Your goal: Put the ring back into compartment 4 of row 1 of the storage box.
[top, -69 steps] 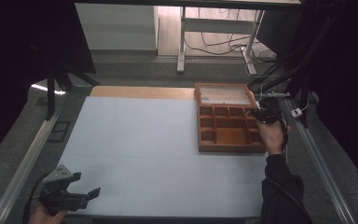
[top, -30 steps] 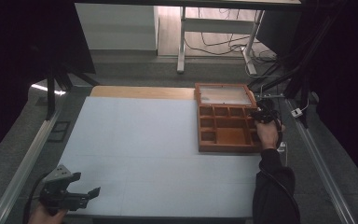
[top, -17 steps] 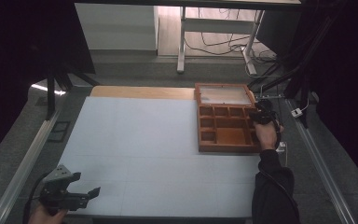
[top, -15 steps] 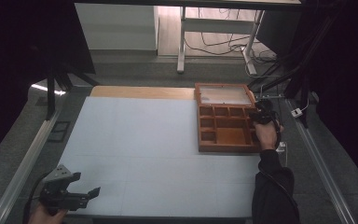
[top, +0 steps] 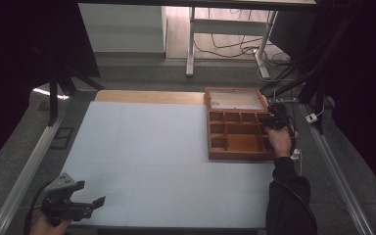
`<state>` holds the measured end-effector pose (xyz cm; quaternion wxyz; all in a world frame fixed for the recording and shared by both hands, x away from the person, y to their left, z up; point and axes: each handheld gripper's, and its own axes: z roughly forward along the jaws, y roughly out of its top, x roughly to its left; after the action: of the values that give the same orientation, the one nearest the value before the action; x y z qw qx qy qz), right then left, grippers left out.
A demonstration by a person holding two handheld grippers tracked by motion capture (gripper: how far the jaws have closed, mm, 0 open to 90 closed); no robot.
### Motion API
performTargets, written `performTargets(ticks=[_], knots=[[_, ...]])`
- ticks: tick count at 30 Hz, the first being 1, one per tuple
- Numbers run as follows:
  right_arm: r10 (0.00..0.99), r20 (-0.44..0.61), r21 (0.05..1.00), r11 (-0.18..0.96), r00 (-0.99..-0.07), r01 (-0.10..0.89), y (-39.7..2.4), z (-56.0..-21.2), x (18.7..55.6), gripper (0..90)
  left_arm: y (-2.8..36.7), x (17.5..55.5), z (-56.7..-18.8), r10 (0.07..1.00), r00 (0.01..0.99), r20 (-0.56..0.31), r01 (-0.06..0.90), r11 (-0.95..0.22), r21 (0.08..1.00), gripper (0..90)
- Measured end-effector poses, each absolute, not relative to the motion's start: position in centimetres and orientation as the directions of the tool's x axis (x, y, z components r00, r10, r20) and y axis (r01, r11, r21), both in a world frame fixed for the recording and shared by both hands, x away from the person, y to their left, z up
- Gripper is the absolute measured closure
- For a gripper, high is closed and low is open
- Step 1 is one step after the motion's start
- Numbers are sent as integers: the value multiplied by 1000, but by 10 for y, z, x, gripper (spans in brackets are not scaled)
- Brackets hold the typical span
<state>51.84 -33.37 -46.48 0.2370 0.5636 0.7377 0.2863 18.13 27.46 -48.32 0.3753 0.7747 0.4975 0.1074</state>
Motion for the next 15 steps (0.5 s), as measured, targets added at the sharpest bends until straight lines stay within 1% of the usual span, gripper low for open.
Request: performTargets(ticks=[7, 15], knots=[[964, -15, 693, 201, -265, 692, -333, -459, 514, 659, 275, 181, -483, 852, 482, -206, 691, -224, 688, 45], [956, 8, 698, 204, -292, 686, -329, -450, 507, 540, 274, 181, -483, 852, 482, -206, 690, -224, 688, 45]])
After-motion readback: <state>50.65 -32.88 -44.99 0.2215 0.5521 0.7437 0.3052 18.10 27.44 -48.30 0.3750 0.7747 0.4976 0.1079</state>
